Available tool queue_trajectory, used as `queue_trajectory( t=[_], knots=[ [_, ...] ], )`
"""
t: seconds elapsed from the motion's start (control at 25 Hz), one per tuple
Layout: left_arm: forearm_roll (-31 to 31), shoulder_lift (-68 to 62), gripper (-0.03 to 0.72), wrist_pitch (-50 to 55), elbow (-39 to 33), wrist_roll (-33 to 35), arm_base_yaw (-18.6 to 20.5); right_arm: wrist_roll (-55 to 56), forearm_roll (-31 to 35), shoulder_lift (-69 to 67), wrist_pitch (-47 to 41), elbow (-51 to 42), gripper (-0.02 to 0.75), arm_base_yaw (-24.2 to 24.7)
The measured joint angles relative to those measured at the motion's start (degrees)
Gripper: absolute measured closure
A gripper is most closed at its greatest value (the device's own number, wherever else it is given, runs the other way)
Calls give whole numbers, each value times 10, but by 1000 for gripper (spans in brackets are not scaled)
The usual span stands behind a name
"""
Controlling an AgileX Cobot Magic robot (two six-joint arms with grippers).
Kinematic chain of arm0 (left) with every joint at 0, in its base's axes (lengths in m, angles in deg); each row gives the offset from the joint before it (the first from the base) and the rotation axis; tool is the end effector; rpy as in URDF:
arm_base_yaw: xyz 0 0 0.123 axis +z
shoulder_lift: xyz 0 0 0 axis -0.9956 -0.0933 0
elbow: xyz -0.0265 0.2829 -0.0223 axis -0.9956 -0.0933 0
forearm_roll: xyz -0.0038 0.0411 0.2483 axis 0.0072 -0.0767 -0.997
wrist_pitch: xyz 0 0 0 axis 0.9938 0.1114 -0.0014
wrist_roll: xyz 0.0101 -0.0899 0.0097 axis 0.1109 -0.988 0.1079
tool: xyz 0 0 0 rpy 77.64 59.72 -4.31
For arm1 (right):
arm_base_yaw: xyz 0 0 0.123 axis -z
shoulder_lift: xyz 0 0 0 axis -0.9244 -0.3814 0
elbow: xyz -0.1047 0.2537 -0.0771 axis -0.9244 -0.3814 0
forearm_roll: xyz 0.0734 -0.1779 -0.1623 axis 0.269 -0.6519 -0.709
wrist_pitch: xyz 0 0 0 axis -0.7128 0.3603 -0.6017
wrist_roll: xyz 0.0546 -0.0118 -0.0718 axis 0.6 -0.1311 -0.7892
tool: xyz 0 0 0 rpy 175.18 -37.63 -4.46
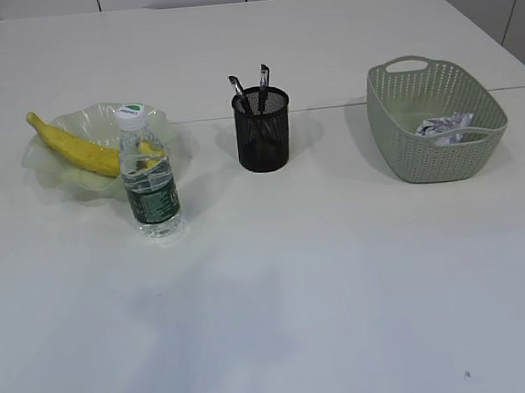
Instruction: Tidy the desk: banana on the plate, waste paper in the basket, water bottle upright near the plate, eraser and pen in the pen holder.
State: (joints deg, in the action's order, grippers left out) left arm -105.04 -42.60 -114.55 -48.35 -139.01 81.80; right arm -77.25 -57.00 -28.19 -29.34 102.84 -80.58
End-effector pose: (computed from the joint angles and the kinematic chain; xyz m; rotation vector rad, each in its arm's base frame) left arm 0.1048 -0.0439 0.3299 0.3567 1.6169 -0.4181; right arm 0.0020 0.0027 0.2736 -0.3461 2.1754 0.1118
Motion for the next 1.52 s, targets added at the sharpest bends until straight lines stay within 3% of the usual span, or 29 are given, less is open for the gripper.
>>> queue_trajectory(
  t=[0.48,1.08,1.52],
  knots=[
    [0,37,182,-1,-38,0,0,0,0,0,1,-6,442,0],
    [0,47,182,66,-39,0,0,0,0,0,1,-6,442,0],
    [0,47,182,54,-40,0,0,0,0,0,1,-6,442,0]
  ],
)
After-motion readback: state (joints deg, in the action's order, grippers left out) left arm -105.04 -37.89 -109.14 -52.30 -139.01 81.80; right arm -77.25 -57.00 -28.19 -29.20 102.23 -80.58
